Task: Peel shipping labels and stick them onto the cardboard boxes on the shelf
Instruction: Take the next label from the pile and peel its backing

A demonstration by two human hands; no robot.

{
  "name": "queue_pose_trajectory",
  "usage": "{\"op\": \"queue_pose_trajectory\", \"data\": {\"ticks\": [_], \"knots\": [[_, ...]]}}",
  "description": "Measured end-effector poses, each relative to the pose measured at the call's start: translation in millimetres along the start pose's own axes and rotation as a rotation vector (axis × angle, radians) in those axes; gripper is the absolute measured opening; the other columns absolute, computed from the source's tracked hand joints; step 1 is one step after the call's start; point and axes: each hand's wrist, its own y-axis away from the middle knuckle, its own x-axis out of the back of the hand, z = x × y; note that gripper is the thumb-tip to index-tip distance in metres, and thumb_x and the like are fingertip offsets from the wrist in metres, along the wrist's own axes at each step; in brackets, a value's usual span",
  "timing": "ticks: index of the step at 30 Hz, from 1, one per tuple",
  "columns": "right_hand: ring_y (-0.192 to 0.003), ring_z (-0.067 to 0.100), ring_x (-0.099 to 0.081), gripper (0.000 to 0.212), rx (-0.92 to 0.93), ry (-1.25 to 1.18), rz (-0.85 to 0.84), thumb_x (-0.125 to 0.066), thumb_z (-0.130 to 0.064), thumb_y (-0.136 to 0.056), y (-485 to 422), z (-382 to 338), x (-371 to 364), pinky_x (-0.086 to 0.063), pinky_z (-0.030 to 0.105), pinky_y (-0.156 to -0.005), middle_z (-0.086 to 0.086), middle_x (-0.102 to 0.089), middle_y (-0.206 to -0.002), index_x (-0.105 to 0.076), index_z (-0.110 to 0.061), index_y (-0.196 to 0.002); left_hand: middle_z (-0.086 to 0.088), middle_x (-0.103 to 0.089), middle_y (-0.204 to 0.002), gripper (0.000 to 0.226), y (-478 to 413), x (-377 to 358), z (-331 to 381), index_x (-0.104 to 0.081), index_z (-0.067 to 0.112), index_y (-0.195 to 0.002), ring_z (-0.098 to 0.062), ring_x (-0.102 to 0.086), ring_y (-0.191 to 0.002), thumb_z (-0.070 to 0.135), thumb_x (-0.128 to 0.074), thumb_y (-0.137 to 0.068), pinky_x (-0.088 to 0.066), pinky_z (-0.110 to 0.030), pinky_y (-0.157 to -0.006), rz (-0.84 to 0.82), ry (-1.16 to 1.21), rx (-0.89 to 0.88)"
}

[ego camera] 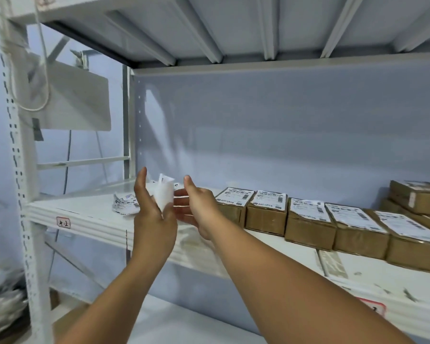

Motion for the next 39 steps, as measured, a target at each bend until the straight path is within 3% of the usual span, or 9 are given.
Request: {"op": "queue_pose_trajectory", "data": {"ticks": [4, 8, 13, 17, 19, 23, 26, 30, 39], "knots": [[-0.069, 0.018, -0.064, 0.048, -0.04, -0.079, -0.101, -0.04, -0.055, -0.095, 28.7, -16.2, 22.0, -0.052, 0.025, -0.06, 0.007, -0.068, -0.082, -0.065, -0.015, -0.101, 0.027, -0.064, -0.097, 0.051, 8.1, -10.8, 15.0, -0.026, 0.028, -0.129, 0.006, -0.059, -0.069, 0.006, -0.051, -0.09, -0.038, -0.005, -0.053, -0.084, -0.047, -0.109], [-0.071, 0.022, -0.065, 0.044, -0.045, -0.162, -0.099, -0.05, -0.045, -0.094, 49.6, -28.1, 49.3, -0.054, 0.033, -0.07, 0.012, -0.068, -0.087, -0.058, -0.011, -0.121, 0.0, -0.061, -0.109, 0.04, 16.0, -22.7, 28.2, -0.028, 0.022, -0.101, -0.014, -0.057, -0.079, 0.008, -0.062, -0.085, -0.036, -0.012, -0.056, -0.097, -0.097, -0.196], [-0.065, 0.027, -0.064, 0.003, -0.024, -0.216, -0.017, -0.051, -0.018, -0.095, 77.5, -38.9, 99.1, -0.055, 0.033, -0.053, 0.012, -0.064, -0.081, -0.049, -0.017, -0.093, 0.006, -0.053, -0.108, 0.041, 30.2, -33.5, 50.4, -0.039, 0.019, -0.102, -0.013, -0.051, -0.091, 0.013, -0.072, -0.078, -0.036, -0.004, -0.07, -0.252, -0.202, -0.311], [-0.066, 0.029, -0.064, 0.017, -0.023, -0.137, 0.027, -0.042, -0.003, -0.091, 95.6, -46.6, 135.5, -0.057, 0.045, -0.064, 0.015, -0.06, -0.082, -0.044, -0.019, -0.086, 0.008, -0.048, -0.108, 0.043, 41.6, -48.8, 68.3, -0.045, 0.021, -0.105, -0.025, -0.047, -0.113, 0.023, -0.075, -0.074, -0.037, -0.026, -0.092, -0.372, -0.34, -0.383], [-0.06, 0.025, -0.062, 0.022, 0.008, -0.099, 0.075, -0.039, 0.002, -0.09, 104.9, -51.2, 150.8, -0.056, 0.037, -0.055, 0.013, -0.058, -0.079, -0.043, -0.019, -0.084, 0.011, -0.044, -0.102, 0.046, 50.7, -58.0, 81.6, -0.048, 0.021, -0.115, -0.024, -0.048, -0.109, 0.029, -0.072, -0.076, -0.037, -0.035, -0.098, -0.378, -0.402, -0.412], [-0.068, 0.024, -0.056, 0.03, 0.124, 0.052, 0.136, -0.037, 0.009, -0.089, 123.3, -58.4, 181.9, -0.051, 0.029, -0.052, 0.014, -0.052, -0.086, -0.04, -0.016, -0.074, 0.011, -0.049, -0.113, 0.049, 64.2, -79.0, 103.0, -0.046, 0.026, -0.124, -0.012, -0.049, -0.093, 0.033, -0.068, -0.081, -0.035, -0.025, -0.075, -0.422, -0.428, -0.391], [-0.069, 0.025, -0.057, 0.033, 0.154, 0.092, 0.127, -0.039, 0.011, -0.089, 139.1, -58.7, 208.8, -0.049, 0.032, -0.06, 0.013, -0.053, -0.082, -0.044, -0.016, -0.07, 0.006, -0.046, -0.133, 0.048, 71.6, -102.1, 110.6, -0.047, 0.025, -0.124, -0.01, -0.047, -0.106, 0.028, -0.069, -0.082, -0.028, -0.015, -0.074, -0.52, -0.361, -0.38], [-0.075, 0.029, -0.062, 0.027, 0.215, 0.108, 0.194, -0.048, 0.005, -0.092, 156.4, -58.0, 247.3, -0.055, 0.039, -0.074, 0.013, -0.058, -0.088, -0.051, -0.015, -0.074, 0.002, -0.036, -0.146, 0.04, 84.7, -136.3, 123.0, -0.053, 0.02, -0.12, -0.007, -0.036, -0.128, 0.021, -0.068, -0.083, -0.022, -0.008, -0.081, -0.567, -0.311, -0.437], [-0.077, 0.012, -0.061, 0.035, 0.175, 0.089, 0.369, -0.045, 0.008, -0.092, 187.6, -54.0, 336.0, -0.05, 0.019, -0.059, 0.006, -0.063, -0.102, -0.064, -0.012, -0.112, -0.002, -0.025, -0.152, 0.041, 124.3, -219.4, 150.5, -0.052, 0.018, -0.124, -0.01, -0.033, -0.132, 0.017, -0.066, -0.086, -0.016, -0.002, -0.084, -0.65, -0.273, -0.52]]}}
